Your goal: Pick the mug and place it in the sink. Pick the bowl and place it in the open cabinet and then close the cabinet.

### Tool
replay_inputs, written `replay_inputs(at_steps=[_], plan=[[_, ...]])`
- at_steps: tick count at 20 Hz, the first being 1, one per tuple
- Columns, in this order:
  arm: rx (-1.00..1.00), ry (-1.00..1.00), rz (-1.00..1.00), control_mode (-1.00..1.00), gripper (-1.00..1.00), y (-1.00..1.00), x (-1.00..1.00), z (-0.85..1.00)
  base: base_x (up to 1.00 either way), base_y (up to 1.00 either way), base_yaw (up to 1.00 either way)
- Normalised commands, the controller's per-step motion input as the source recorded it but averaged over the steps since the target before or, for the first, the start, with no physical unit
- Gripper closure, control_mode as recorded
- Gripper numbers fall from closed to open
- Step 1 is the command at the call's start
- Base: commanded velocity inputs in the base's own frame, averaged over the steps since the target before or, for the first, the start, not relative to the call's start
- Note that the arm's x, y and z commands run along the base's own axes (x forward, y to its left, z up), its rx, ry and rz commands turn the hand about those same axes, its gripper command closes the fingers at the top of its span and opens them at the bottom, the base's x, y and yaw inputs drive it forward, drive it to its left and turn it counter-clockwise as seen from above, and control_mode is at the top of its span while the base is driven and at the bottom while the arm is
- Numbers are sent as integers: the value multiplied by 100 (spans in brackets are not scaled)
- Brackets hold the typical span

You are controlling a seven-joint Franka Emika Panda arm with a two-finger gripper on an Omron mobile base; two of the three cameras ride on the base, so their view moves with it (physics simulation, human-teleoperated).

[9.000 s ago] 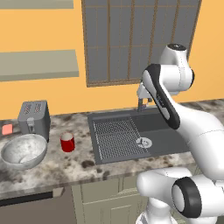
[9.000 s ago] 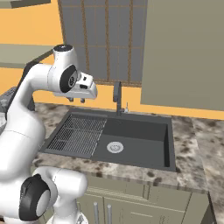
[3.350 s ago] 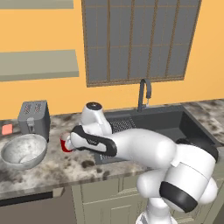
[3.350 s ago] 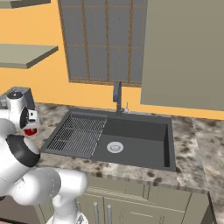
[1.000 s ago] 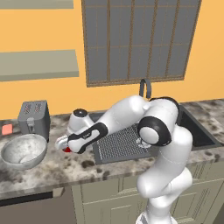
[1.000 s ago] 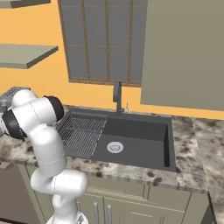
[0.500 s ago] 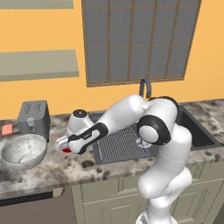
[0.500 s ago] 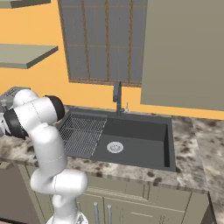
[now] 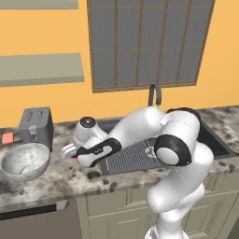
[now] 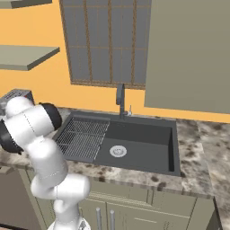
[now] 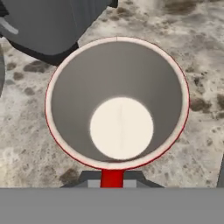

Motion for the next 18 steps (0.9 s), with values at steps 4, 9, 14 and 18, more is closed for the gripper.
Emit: replay_inputs(at_steps=[4,9,14,18], plan=[[4,-12,0,-100,100,-77,-40,32,0,0,0],[18,2,-8,-100,100,-100,-34,37,0,0,0],[19,1,-5,-100,100,-88,-13,77,0,0,0],[11,0,-5,-100,100,-79,-12,83,0,0,0]])
